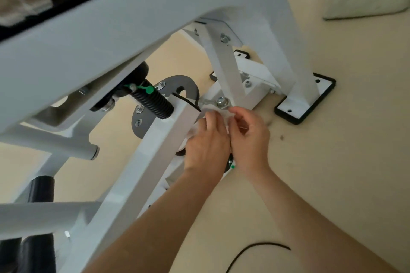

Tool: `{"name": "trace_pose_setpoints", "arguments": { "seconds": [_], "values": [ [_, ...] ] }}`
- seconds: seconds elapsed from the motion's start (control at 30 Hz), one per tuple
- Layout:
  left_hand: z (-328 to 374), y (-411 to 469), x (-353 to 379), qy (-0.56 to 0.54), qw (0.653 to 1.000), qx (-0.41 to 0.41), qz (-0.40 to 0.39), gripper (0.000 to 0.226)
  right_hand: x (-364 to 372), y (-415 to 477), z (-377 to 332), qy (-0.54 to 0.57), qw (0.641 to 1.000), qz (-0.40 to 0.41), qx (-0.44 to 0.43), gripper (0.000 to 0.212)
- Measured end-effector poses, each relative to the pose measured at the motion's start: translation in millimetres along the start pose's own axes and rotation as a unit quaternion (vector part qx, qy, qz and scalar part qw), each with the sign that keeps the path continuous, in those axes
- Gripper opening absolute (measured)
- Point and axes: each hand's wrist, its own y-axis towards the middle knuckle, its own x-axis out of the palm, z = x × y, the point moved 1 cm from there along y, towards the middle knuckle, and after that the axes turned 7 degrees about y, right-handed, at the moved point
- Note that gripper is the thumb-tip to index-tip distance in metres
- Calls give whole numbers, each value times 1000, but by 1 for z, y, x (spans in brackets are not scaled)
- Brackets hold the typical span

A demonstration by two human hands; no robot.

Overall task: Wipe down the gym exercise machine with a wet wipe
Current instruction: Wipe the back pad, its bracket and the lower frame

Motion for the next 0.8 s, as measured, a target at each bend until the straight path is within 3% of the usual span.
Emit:
{"name": "trace_pose_setpoints", "arguments": {
  "seconds": [0.13, 0.3, 0.37, 0.5, 0.57, 0.67, 0.8],
  "values": [
    [-3, -13, 3, -24, 993, -48, -104, 70, 0, -11, 3, -82, 982, -61, -158, 30],
    [0, -38, 28, -63, 983, -108, -135, 89, 13, -25, 12, -146, 953, -199, -177, 44],
    [-5, -44, 35, -95, 979, -133, -121, 87, 17, -28, 12, -120, 956, -206, -171, 40],
    [-8, -69, 40, -325, 935, -132, -53, 82, 28, -37, 5, 12, 994, -96, -42, 21],
    [-12, -85, 40, -377, 914, -150, -19, 84, 36, -48, 1, 27, 996, -78, -19, 15],
    [-23, -93, 41, -360, 921, -146, 37, 75, 47, -57, 1, 34, 994, -102, -2, 10],
    [-28, -79, 29, -305, 948, -84, 27, 52, 48, -64, 29, 50, 974, -83, 203, 6]
  ]
}}
